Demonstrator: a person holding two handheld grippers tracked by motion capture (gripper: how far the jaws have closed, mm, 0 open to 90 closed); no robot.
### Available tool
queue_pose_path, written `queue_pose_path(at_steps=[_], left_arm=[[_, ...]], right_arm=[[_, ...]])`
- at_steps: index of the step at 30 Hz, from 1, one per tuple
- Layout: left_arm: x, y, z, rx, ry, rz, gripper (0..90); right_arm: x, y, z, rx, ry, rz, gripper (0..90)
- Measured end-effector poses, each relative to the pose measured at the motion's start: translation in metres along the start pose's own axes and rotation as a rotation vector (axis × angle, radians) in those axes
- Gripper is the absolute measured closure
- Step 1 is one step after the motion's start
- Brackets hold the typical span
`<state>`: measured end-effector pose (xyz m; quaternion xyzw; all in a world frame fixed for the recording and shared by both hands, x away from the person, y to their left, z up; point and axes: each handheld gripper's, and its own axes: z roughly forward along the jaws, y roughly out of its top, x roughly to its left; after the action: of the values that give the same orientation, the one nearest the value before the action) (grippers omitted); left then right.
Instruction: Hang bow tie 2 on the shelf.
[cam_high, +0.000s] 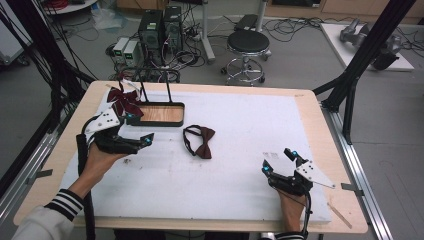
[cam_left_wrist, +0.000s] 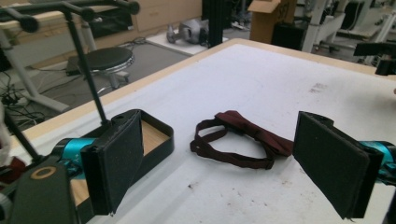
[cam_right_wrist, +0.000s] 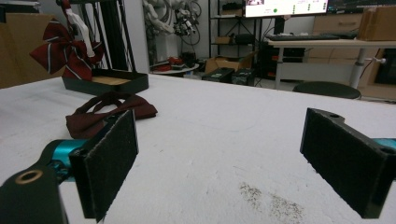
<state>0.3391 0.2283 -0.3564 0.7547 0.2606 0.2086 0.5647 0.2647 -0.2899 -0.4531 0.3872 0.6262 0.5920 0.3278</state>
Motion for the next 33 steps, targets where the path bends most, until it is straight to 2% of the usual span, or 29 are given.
queue_pose_path(at_steps=[8, 15, 16, 17, 18, 20, 28, 30, 33], left_arm=[[-0.006, 0.005, 0.017, 0.038, -0.029, 0.015, 16.9], [-0.012, 0.007, 0.033, 0.103, -0.062, 0.005, 16.9], [-0.014, 0.008, 0.038, 0.128, -0.079, 0.002, 16.9], [-0.014, 0.008, 0.038, 0.128, -0.079, 0.002, 17.0], [-0.016, 0.010, 0.043, 0.153, -0.085, 0.007, 17.0], [-0.019, 0.012, 0.049, 0.168, -0.091, 0.006, 16.9], [-0.026, 0.019, 0.066, 0.213, -0.098, 0.015, 16.9], [-0.029, 0.020, 0.072, 0.241, -0.095, 0.023, 16.9], [-0.031, 0.018, 0.078, 0.266, -0.087, 0.013, 17.0]], right_arm=[[-0.001, 0.000, 0.000, -0.004, 0.001, 0.002, 10.5], [-0.001, 0.000, 0.000, -0.004, 0.001, -0.003, 10.5], [-0.001, 0.000, 0.000, -0.004, 0.003, -0.001, 10.5], [-0.001, 0.000, 0.000, -0.006, 0.002, 0.000, 10.5], [-0.001, 0.000, 0.000, -0.004, 0.001, 0.003, 10.5], [-0.001, 0.000, 0.000, -0.004, 0.002, 0.003, 10.5], [-0.001, 0.000, -0.001, -0.010, 0.003, 0.006, 10.5], [-0.001, 0.000, -0.001, -0.015, 0.001, 0.005, 10.5], [-0.001, 0.000, -0.001, -0.014, 0.001, 0.009, 10.5]])
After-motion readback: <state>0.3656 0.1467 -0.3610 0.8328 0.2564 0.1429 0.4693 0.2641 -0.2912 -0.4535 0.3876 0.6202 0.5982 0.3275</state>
